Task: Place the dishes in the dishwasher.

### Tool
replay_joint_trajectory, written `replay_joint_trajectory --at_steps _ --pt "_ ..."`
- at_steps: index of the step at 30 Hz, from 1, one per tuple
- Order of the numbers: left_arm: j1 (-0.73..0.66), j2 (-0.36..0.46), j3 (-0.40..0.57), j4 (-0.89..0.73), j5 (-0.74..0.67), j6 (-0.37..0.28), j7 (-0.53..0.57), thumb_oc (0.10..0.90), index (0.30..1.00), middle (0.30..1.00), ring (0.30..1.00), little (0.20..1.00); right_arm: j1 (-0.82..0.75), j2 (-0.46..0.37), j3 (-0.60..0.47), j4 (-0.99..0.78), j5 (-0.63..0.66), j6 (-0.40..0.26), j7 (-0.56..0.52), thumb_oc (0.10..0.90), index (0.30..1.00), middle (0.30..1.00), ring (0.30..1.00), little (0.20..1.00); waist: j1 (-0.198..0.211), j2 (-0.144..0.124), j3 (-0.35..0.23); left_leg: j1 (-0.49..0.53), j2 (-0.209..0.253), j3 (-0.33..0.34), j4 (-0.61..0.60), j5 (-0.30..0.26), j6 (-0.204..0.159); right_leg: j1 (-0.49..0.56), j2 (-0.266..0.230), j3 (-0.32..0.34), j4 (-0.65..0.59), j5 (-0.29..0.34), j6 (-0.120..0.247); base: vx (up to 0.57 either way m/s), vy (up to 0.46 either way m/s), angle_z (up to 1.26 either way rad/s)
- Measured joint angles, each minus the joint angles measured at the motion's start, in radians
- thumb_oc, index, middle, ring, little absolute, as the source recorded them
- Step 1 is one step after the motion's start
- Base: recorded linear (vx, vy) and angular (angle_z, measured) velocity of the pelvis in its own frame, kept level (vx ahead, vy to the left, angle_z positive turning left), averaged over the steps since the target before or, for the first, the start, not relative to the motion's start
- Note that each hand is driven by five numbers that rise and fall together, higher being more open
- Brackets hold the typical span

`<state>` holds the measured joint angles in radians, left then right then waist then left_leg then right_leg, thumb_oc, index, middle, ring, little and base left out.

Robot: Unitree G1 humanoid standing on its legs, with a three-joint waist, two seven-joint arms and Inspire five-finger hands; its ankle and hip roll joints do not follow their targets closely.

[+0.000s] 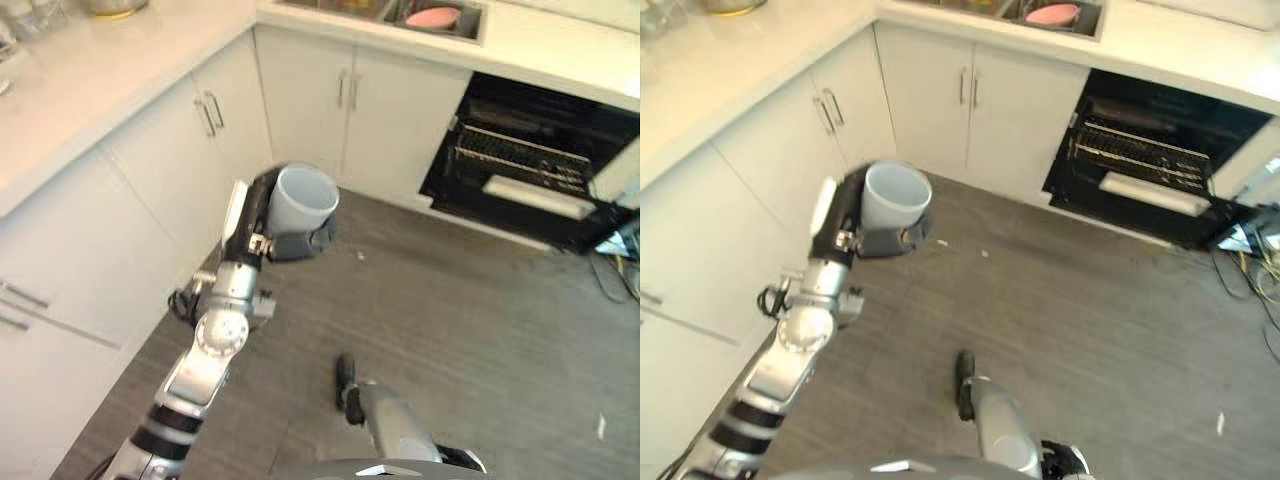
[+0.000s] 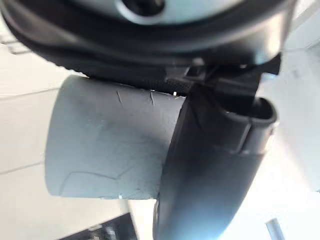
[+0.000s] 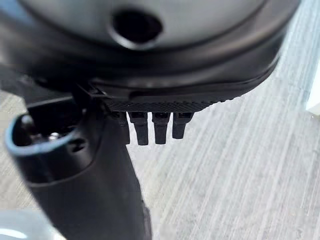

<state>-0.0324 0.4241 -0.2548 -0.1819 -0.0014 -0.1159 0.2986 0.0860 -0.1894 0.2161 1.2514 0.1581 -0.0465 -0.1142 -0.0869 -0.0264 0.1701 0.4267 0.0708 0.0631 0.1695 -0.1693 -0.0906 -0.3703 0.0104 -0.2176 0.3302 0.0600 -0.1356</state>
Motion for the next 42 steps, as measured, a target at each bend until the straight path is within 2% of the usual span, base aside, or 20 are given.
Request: replay_joint_trajectory --at_steps 3,4,6,8,13,15,16,18,26,28,29,30,31,32,33,37,38,39,41,42 --pt "0.018 -0.013 0.003 0.025 -0.007 0.007 0.0 0.4 0.3 0.3 0.3 0.3 -0.015 -0.011 -0.024 -0.005 0.0 -0.008 0.0 0.8 0.9 0.9 0.9 0.9 0.016 0.002 -0.012 -0.16 -0.018 -0.03 0.296 0.075 0.002 0.121 0.079 0.102 -0.094 -0.038 -0.006 0.41 -0.255 -0.22" --pt "-0.001 -0.005 0.006 0.021 -0.015 -0.002 -0.003 0.4 0.3 0.3 0.3 0.3 -0.034 -0.014 -0.091 -0.031 0.003 -0.012 -0.003 0.8 0.9 0.9 0.9 0.9 0.012 -0.025 -0.013 -0.39 -0.018 -0.008 0.696 0.254 -0.073 0.173 0.078 0.129 -0.145 -0.052 -0.023 0.41 -0.212 -0.18" --pt "-0.021 0.011 0.008 0.02 -0.031 -0.008 -0.003 0.4 0.3 0.3 0.3 0.3 -0.042 -0.014 -0.125 -0.06 0.006 -0.019 -0.011 0.8 0.9 0.9 0.9 0.9 0.024 -0.072 -0.009 -0.592 -0.028 0.048 0.949 0.285 -0.056 0.237 0.068 0.172 -0.191 -0.066 -0.033 0.41 -0.088 -0.61" --pt "-0.02 0.039 0.019 0.021 -0.051 -0.011 -0.012 0.4 0.3 0.3 0.3 0.3 -0.076 -0.014 -0.113 -0.064 0.037 -0.019 -0.026 0.8 0.9 0.9 0.9 0.9 0.079 -0.148 0.014 -0.729 -0.043 0.135 0.779 0.172 0.024 0.399 0.032 0.29 -0.299 -0.081 -0.021 0.4 0.076 -1.24" --pt "-0.025 0.009 0.027 0.022 -0.068 -0.031 -0.023 0.4 0.3 0.3 0.3 0.3 -0.065 -0.085 -0.074 -0.084 0.045 -0.023 -0.04 0.8 0.9 0.9 0.9 0.9 0.052 -0.061 0.008 -0.743 -0.062 0.053 -0.036 0.217 0.059 0.681 0.028 0.393 -0.418 -0.184 0.066 0.48 0.161 -0.96" --pt "-0.016 0.0 0.012 0.03 -0.066 -0.029 -0.028 0.4 0.3 0.3 0.3 0.3 -0.01 -0.114 -0.063 -0.112 0.045 -0.015 -0.045 0.8 0.9 0.9 0.9 0.9 0.043 -0.001 -0.021 -0.648 -0.09 -0.17 -0.275 0.286 0.072 0.745 0.029 0.473 -0.373 -0.232 0.141 0.42 0.12 -1.25" --pt "-0.007 0.02 0.015 0.029 -0.066 -0.026 -0.02 0.4 0.3 0.3 0.3 0.3 0.011 -0.115 -0.03 -0.146 0.05 0.007 -0.056 0.8 0.9 0.9 0.9 0.9 0.056 -0.021 -0.023 -0.603 -0.12 -0.211 -0.25 0.365 0.048 0.779 -0.015 0.528 -0.372 -0.241 0.161 0.22 0.149 -2.1" --pt "0.001 0.037 0.045 0.035 -0.067 -0.017 -0.005 0.4 0.3 0.3 0.3 0.3 0.005 -0.098 -0.039 -0.161 0.049 -0.045 -0.038 0.8 0.9 0.9 0.9 0.9 0.079 -0.047 -0.037 -0.532 -0.154 -0.196 -0.238 0.371 0.132 0.725 -0.077 0.608 -0.305 -0.283 0.233 0.15 0.228 -2.18" --pt "-0.147 0.054 0.015 0.047 -0.064 -0.018 -0.009 0.4 0.3 0.3 0.3 0.3 0.133 -0.015 -0.231 -0.757 0.189 -0.082 -0.041 0.8 0.9 0.9 0.9 0.9 -0.043 -0.003 -0.017 -0.398 -0.17 -0.128 -0.256 0.265 0.155 0.345 -0.064 0.655 -0.21 -0.161 0.361 0.08 0.251 -1.13" --pt "-0.134 0.039 0.019 0.025 -0.04 -0.05 -0.01 0.4 0.3 0.3 0.3 0.3 0.183 -0.034 -0.252 -1.026 0.197 -0.076 -0.03 0.8 0.9 0.9 0.9 0.9 -0.047 0.023 -0.025 -0.392 -0.183 -0.017 -0.258 0.195 0.205 0.162 -0.033 0.613 0.052 -0.13 0.397 -0.01 0.212 -1.6" --pt "-0.104 0.032 0.052 0.036 -0.024 -0.051 0.003 0.4 0.3 0.3 0.3 0.3 0.131 -0.043 -0.244 -1.117 0.196 -0.077 -0.028 0.8 0.9 0.9 0.9 0.9 -0.007 0.041 -0.013 -0.394 -0.156 0.079 -0.24 0.169 0.167 0.058 -0.036 0.365 0.049 -0.118 0.344 0.03 0.099 -2.07" --pt "-0.104 0.032 0.052 0.036 -0.024 -0.051 0.003 0.4 0.3 0.3 0.3 0.3 0.131 -0.043 -0.244 -1.117 0.196 -0.077 -0.028 0.8 0.9 0.9 0.9 0.9 -0.007 0.041 -0.013 -0.394 -0.156 0.079 -0.24 0.169 0.167 0.058 -0.036 0.365 0.049 -0.118 0.344 -0.01 0.143 -1.69" --pt "-0.127 0.101 0.035 0.082 0.002 -0.049 -0.017 0.4 0.3 0.3 0.3 0.3 0.093 -0.033 -0.237 -1.162 0.195 -0.09 -0.049 0.8 0.9 0.9 0.9 0.9 -0.024 -0.143 0.002 -0.544 -0.245 0.099 0.12 0.107 0.076 0.132 -0.292 0.064 -0.138 0.12 0.086 0.01 0.051 -0.4" --pt "-0.101 0.111 0.042 0.06 0.017 -0.048 -0.019 0.4 0.3 0.3 0.3 0.3 0.079 -0.076 -0.248 -1.177 0.195 -0.102 -0.041 0.8 0.9 0.9 0.9 0.9 -0.022 -0.125 -0.007 -0.587 -0.167 0.05 0.148 0.052 0.203 0.138 -0.285 0.106 -0.151 0.107 0.197 0.06 0.062 -1.18" --pt "-0.054 0.1 0.071 0.048 0.035 -0.055 -0.017 0.4 0.3 0.3 0.3 0.3 0.054 -0.115 -0.25 -1.181 0.195 -0.107 -0.018 0.8 0.9 0.9 0.9 0.9 0.032 -0.115 -0.009 -0.55 -0.123 0.107 0.103 0.006 0.191 0.127 -0.253 0.134 -0.138 0.064 0.315 0.1 0.018 -1.24" --pt "-0.027 0.086 0.107 0.05 0.055 -0.021 -0.018 0.4 0.3 0.3 0.3 0.3 0.093 -0.23 -0.227 -1.338 0.195 -0.093 0.077 0.8 0.9 0.9 0.9 0.9 0.017 -0.025 -0.009 -0.4 -0.102 0.111 -0.116 0.099 0.153 0.35 -0.099 0.206 -0.394 0.065 0.293 0.1 0.013 -0.33" --pt "-0.035 0.093 0.109 0.046 0.064 -0.021 -0.017 0.4 0.3 0.3 0.3 0.3 0.075 -0.25 -0.204 -1.365 0.196 -0.089 0.095 0.8 0.9 0.9 0.9 0.9 0.013 -0.017 -0.014 -0.38 -0.112 0.135 -0.117 0.099 0.15 0.401 -0.072 0.219 -0.439 0.13 0.22 0.06 -0.01 -0.64" --pt "-0.038 0.106 0.118 0.036 0.079 -0.022 -0.016 0.4 0.3 0.3 0.3 0.3 0.039 -0.25 -0.175 -1.379 0.197 -0.088 0.104 0.8 0.9 0.9 0.9 0.9 0.029 -0.039 -0.013 -0.398 -0.134 0.164 -0.047 0.087 0.112 0.411 -0.106 0.202 -0.432 0.118 0.168 0.05 -0.02 -0.65" --pt "-0.084 0.129 0.095 0.022 0.106 -0.023 -0.039 0.4 0.3 0.3 0.3 0.3 -0.014 -0.249 -0.153 -1.399 0.199 -0.085 0.125 0.8 0.9 0.9 0.9 0.9 0.021 -0.059 -0.01 -0.473 -0.086 0.18 -0.045 0.037 0.13 0.413 -0.166 0.286 -0.431 0.101 0.178 0.05 -0.034 -0.31" --pt "-0.109 0.13 0.077 0.007 0.115 -0.026 -0.043 0.4 0.3 0.3 0.3 0.3 -0.02 -0.252 -0.156 -1.41 0.2 -0.088 0.126 0.8 0.9 0.9 0.9 0.9 0.01 -0.051 -0.016 -0.46 -0.036 0.23 -0.122 0.146 0.077 0.424 -0.163 0.284 -0.431 0.075 0.226 0.04 -0.047 0.06"
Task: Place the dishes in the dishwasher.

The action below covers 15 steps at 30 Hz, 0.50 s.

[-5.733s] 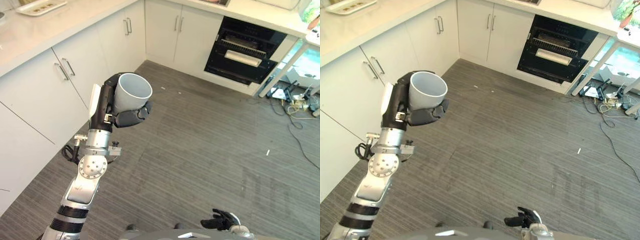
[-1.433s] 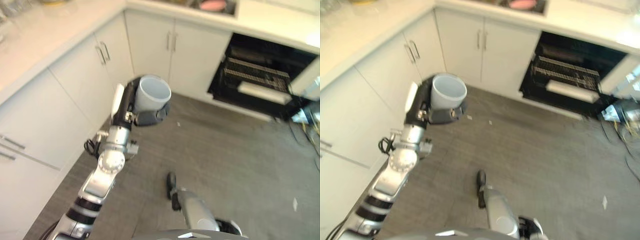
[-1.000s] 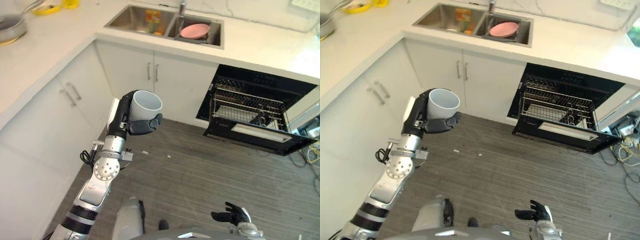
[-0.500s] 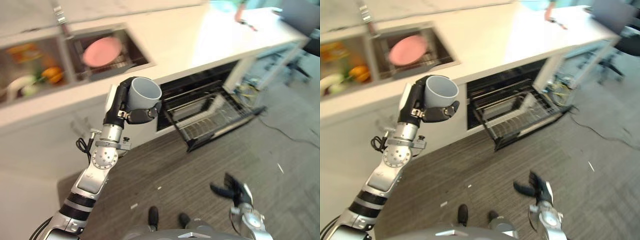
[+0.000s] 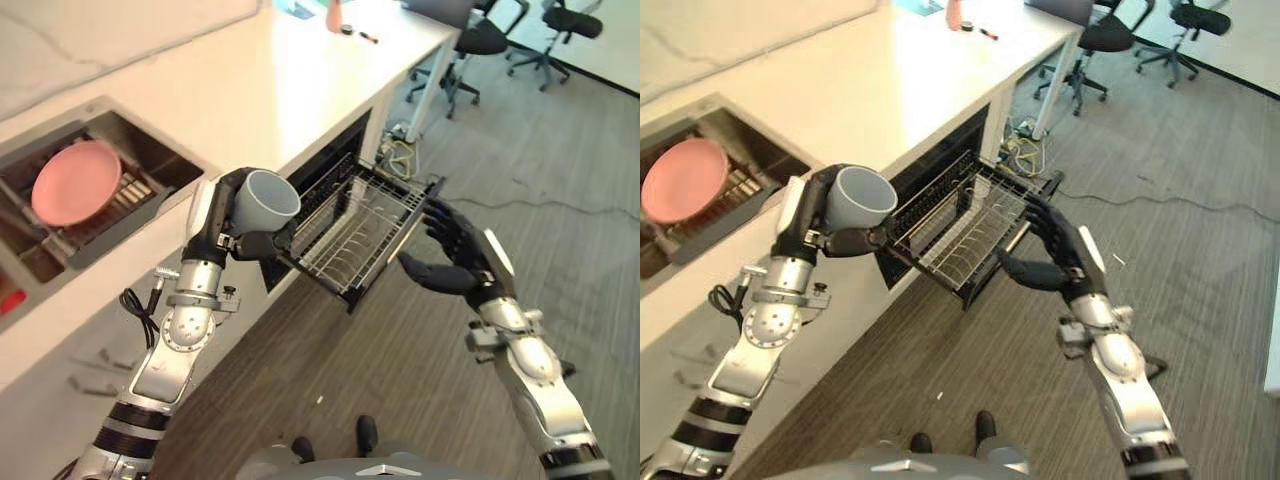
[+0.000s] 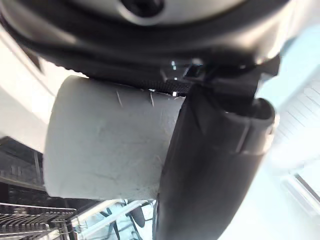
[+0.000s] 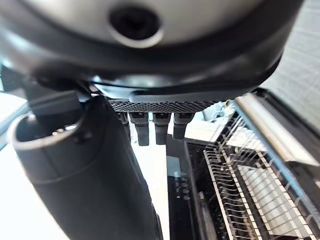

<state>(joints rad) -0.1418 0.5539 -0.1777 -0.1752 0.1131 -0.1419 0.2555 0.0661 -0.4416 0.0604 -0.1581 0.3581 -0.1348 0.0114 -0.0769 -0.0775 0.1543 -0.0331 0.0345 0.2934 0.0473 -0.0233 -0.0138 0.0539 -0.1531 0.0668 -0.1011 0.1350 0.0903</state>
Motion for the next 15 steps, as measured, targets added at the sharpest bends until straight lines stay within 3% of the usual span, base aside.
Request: replay_joint_trajectory --at_steps 1,6,12,15 --pt "-0.012 -0.016 -0.012 -0.007 0.009 -0.006 0.0 0.4 0.3 0.3 0.3 0.3 -0.006 0.002 0.005 0.003 0.008 0.0 0.001 0.8 0.9 0.9 0.9 0.9 -0.006 0.001 -0.004 0.038 -0.02 0.002 -0.044 0.018 0.003 0.011 -0.013 -0.016 -0.001 -0.013 0.022 0.04 -0.048 0.01" --pt "-0.097 -0.012 -0.045 -0.036 0.069 -0.008 0.01 0.4 0.3 0.3 0.3 0.3 -0.023 0.032 0.056 -0.034 0.081 0.0 0.006 0.8 0.9 0.9 0.9 0.9 -0.011 0.012 -0.019 0.094 -0.042 -0.012 -0.137 0.065 -0.006 0.029 -0.021 -0.043 -0.001 -0.044 0.06 0.02 -0.05 0.04" --pt "-0.106 -0.045 -0.116 -0.032 0.1 -0.009 0.021 0.4 0.3 0.3 0.3 0.3 -0.099 0.049 0.139 -0.033 0.155 0.002 -0.013 0.8 0.9 0.9 0.9 0.9 -0.007 0.059 -0.03 0.102 -0.014 -0.042 -0.138 0.085 -0.009 0.038 0.005 -0.043 -0.001 -0.048 0.055 0.0 -0.042 -0.01" --pt "-0.111 -0.055 -0.159 -0.032 0.116 -0.008 0.027 0.4 0.3 0.3 0.3 0.3 -0.133 0.054 0.158 -0.033 0.166 0.002 -0.04 0.8 0.9 0.9 0.9 0.9 -0.006 0.065 -0.029 0.101 -0.005 -0.058 -0.138 0.085 -0.009 0.041 0.017 -0.045 -0.001 -0.066 0.035 0.0 -0.01 0.01"
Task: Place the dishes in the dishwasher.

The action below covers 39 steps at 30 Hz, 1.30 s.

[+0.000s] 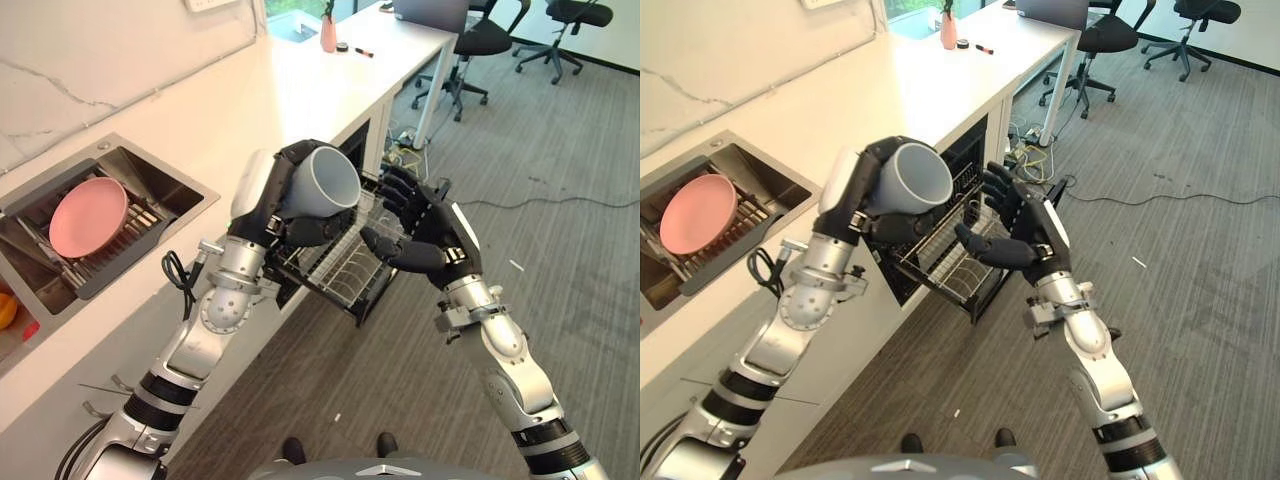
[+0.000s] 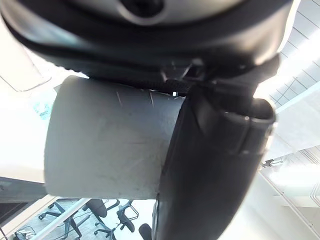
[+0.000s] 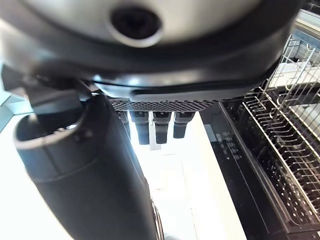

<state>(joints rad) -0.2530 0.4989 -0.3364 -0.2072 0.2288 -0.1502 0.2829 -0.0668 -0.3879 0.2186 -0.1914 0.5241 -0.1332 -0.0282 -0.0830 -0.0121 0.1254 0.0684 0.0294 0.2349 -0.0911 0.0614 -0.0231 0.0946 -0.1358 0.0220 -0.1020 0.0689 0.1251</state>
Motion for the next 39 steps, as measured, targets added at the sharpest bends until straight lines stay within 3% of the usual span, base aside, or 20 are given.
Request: replay_joint_trajectory --at_steps 2,6,11,24,39 --pt "0.0 -0.018 -0.011 0.002 0.009 0.005 0.013 0.4 0.3 0.3 0.3 0.3 -0.006 0.013 0.0 0.001 0.011 -0.003 -0.016 0.8 0.9 0.9 0.9 0.9 0.001 0.001 0.0 -0.003 0.002 -0.002 -0.001 -0.001 0.0 0.0 0.001 -0.003 0.0 -0.023 -0.023 0.0 -0.009 0.03" --pt "0.0 -0.038 -0.014 0.002 0.008 0.007 0.018 0.4 0.3 0.3 0.3 0.3 -0.003 0.008 0.001 0.002 0.028 -0.008 -0.043 0.8 0.9 0.9 0.9 0.9 -0.004 0.022 -0.004 -0.009 0.024 -0.011 -0.006 -0.007 -0.013 -0.003 0.023 -0.011 -0.001 -0.02 -0.03 0.0 -0.015 0.05" --pt "-0.001 -0.039 -0.024 0.003 0.01 0.008 0.023 0.4 0.3 0.3 0.3 0.3 -0.002 -0.005 0.002 0.0 0.049 -0.012 -0.048 0.8 0.9 0.9 0.9 0.9 -0.009 0.03 -0.009 -0.015 0.037 -0.022 -0.006 0.007 -0.016 -0.006 0.037 -0.017 -0.001 -0.013 -0.046 0.0 0.002 0.02" --pt "-0.041 -0.023 -0.04 0.058 0.018 0.006 0.003 0.4 0.3 0.3 0.3 0.3 -0.004 -0.038 0.086 -0.02 0.149 -0.005 -0.011 0.8 0.9 0.9 0.9 0.9 -0.003 0.028 -0.011 -0.013 0.034 -0.028 -0.006 0.012 -0.021 0.001 0.034 -0.025 0.0 -0.013 -0.047 0.0 0.001 0.01" --pt "-0.051 -0.033 -0.042 0.129 0.02 0.003 0.01 0.4 0.3 0.3 0.3 0.3 -0.004 -0.043 0.087 -0.02 0.156 0.006 0.002 0.8 0.9 0.9 0.9 0.9 -0.009 0.026 -0.012 -0.006 0.034 -0.026 -0.006 0.013 -0.02 0.005 0.034 -0.021 0.0 -0.013 -0.046 0.0 0.0 0.0"
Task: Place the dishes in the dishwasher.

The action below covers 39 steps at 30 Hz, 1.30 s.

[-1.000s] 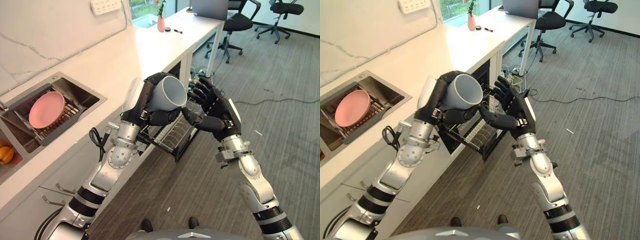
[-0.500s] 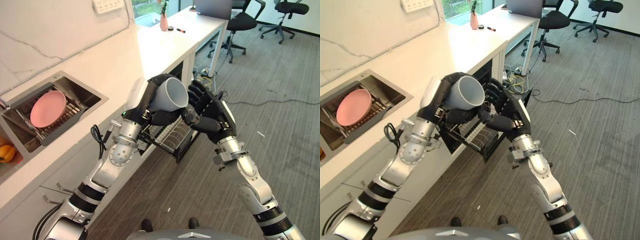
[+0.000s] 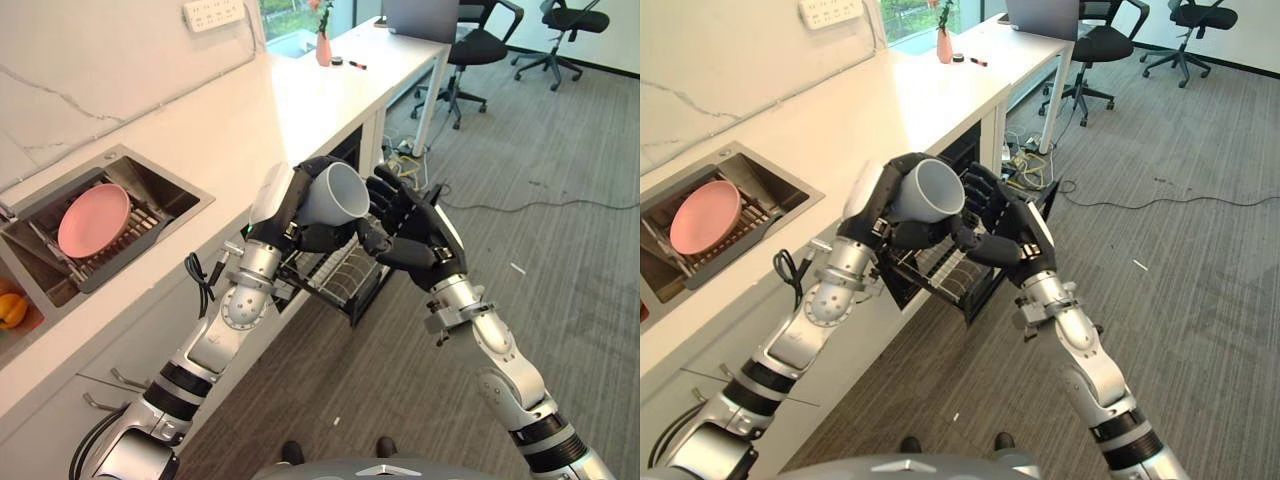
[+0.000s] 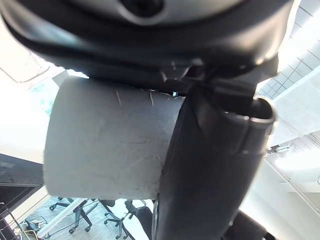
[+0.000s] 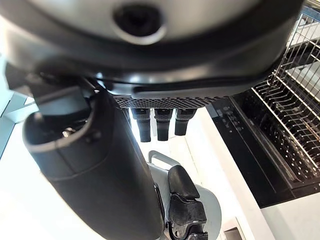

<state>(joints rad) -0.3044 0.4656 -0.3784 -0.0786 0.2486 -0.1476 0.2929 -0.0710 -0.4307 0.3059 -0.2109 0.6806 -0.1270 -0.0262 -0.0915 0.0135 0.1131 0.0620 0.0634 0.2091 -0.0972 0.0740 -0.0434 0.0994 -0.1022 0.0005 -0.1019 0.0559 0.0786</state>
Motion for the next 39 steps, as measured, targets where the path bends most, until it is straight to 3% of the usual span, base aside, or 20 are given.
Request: replay_joint_trajectory --at_steps 12,21,35,37,38,39 --pt "-0.031 -0.005 -0.04 0.043 0.039 0.028 0.015 0.4 0.3 0.3 0.3 0.3 0.001 0.037 0.04 0.035 0.002 0.002 -0.017 0.8 0.9 0.9 0.9 0.9 0.001 -0.007 -0.004 0.006 0.0 -0.003 0.0 0.0 0.0 0.009 0.0 -0.003 0.0 0.0 0.0 0.0 0.0 0.0" --pt "-0.058 -0.01 -0.096 0.124 0.086 0.07 0.007 0.4 0.3 0.3 0.3 0.3 0.0 0.059 0.111 0.093 0.032 0.029 -0.089 0.8 0.9 0.9 0.9 0.9 0.004 -0.015 -0.009 0.013 -0.001 -0.008 0.0 0.001 0.0 0.017 -0.001 -0.008 0.0 0.0 0.0 0.0 -0.001 0.01" --pt "-0.075 -0.008 -0.125 0.14 0.155 0.095 0.005 0.4 0.3 0.3 0.3 0.3 -0.008 0.076 0.112 0.119 0.023 0.036 -0.204 0.8 0.9 0.9 0.9 0.9 0.023 -0.016 -0.015 0.007 -0.001 -0.031 0.0 0.007 0.001 0.025 0.0 -0.031 0.0 -0.002 -0.002 -0.01 -0.004 0.05" --pt "0.021 0.112 -0.05 -0.097 0.146 0.139 -0.089 0.4 0.3 0.3 0.3 0.3 0.009 0.077 0.086 0.089 -0.009 0.037 -0.204 0.8 0.9 0.9 0.9 0.9 0.029 -0.017 -0.013 0.0 0.0 -0.031 0.0 0.01 -0.001 0.017 0.001 -0.03 0.0 -0.002 -0.003 0.01 0.01 -0.03" --pt "0.078 0.185 -0.032 -0.247 0.141 0.125 -0.106 0.4 0.3 0.3 0.3 0.3 0.029 0.079 0.055 0.069 -0.033 0.025 -0.199 0.8 0.9 0.9 0.9 0.9 0.033 -0.018 -0.011 -0.005 -0.001 -0.038 -0.001 0.009 -0.002 0.018 0.001 -0.039 0.0 -0.004 -0.004 0.03 0.008 0.18" --pt "0.096 0.207 -0.02 -0.305 0.131 0.077 -0.109 0.4 0.3 0.3 0.3 0.3 0.035 0.082 0.022 0.07 -0.046 0.021 -0.211 0.8 0.9 0.9 0.9 0.9 0.045 -0.015 -0.013 -0.002 -0.004 -0.052 0.0 0.009 -0.002 0.026 -0.002 -0.05 0.0 -0.006 -0.003 0.01 -0.003 0.38"
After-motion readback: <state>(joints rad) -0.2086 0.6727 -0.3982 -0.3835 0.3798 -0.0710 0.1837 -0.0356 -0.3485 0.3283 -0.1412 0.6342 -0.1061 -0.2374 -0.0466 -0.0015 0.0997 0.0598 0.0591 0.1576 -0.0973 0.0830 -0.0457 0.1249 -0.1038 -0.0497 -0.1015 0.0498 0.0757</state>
